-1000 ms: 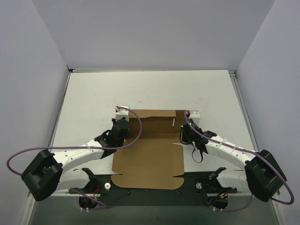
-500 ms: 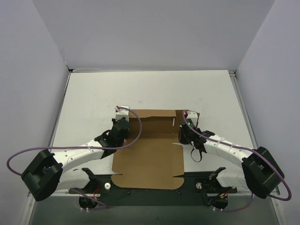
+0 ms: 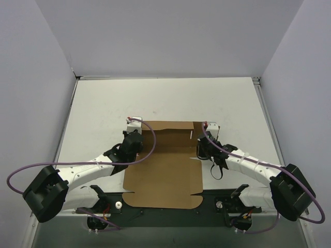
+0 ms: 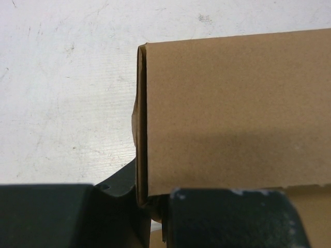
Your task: Fold the paper box
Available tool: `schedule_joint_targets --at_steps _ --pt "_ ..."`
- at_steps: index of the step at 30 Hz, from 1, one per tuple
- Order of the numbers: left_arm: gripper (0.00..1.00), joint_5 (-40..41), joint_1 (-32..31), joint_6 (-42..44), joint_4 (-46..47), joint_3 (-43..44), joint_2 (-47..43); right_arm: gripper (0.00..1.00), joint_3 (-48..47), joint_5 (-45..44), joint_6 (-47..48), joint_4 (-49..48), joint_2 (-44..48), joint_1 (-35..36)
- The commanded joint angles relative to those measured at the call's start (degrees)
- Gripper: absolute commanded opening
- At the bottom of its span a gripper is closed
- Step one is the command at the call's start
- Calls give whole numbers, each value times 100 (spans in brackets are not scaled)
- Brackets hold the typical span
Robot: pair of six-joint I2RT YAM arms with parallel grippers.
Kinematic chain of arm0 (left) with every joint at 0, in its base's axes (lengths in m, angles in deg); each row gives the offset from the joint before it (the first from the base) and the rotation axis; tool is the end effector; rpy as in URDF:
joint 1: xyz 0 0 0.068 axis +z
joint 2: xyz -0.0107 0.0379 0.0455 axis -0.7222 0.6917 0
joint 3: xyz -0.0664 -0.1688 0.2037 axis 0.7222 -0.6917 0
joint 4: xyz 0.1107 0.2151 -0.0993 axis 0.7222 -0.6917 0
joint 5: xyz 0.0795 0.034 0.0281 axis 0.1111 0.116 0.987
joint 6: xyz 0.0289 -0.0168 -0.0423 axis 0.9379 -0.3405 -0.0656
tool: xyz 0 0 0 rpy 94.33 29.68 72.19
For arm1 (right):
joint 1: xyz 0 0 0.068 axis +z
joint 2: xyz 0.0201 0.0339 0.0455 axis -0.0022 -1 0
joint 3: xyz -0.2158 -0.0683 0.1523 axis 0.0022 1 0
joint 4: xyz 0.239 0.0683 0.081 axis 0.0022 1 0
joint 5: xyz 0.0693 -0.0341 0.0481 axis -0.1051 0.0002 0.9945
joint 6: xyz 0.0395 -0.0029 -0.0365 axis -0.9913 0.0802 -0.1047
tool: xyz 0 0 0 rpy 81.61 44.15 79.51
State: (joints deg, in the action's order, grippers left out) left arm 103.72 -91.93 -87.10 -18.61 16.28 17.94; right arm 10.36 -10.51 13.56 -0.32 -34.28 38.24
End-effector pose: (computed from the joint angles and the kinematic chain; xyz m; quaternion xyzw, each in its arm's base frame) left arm 0.1839 -0.1570 0.2027 0.0343 0.8327 -0.0156 0.5524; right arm 0.1942 0.1407 0.1835 0.0054 0.8940 0.1505 0.4220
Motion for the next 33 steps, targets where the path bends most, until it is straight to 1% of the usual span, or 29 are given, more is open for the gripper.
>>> schedule_joint_targets --at_steps 1,10,14,18,20,27,30,33 --pt "0 -238 -10 11 -354 -93 -77 12 -74 -321 -128 367 263 -163" --pt "0 -229 -1 11 -381 -84 -86 12 -4 -462 -75 394 26 -172" --pt "0 -229 -10 11 -372 -75 -86 11 102 -348 -128 183 -97 -119" --pt "0 -229 -10 11 -381 -75 -77 12 67 -304 -163 183 -290 -32" --pt "0 -229 -10 11 -390 -75 -94 11 84 -208 -172 -71 -317 4" --pt "0 -229 -10 2 -390 -93 -130 11 128 -216 -136 -169 -492 39" --pt "0 -229 -10 2 -390 -84 -147 11 85 -268 -189 -29 -379 91" --pt "0 -229 -1 11 -416 -58 -174 13 -275 -303 -268 568 77 83"
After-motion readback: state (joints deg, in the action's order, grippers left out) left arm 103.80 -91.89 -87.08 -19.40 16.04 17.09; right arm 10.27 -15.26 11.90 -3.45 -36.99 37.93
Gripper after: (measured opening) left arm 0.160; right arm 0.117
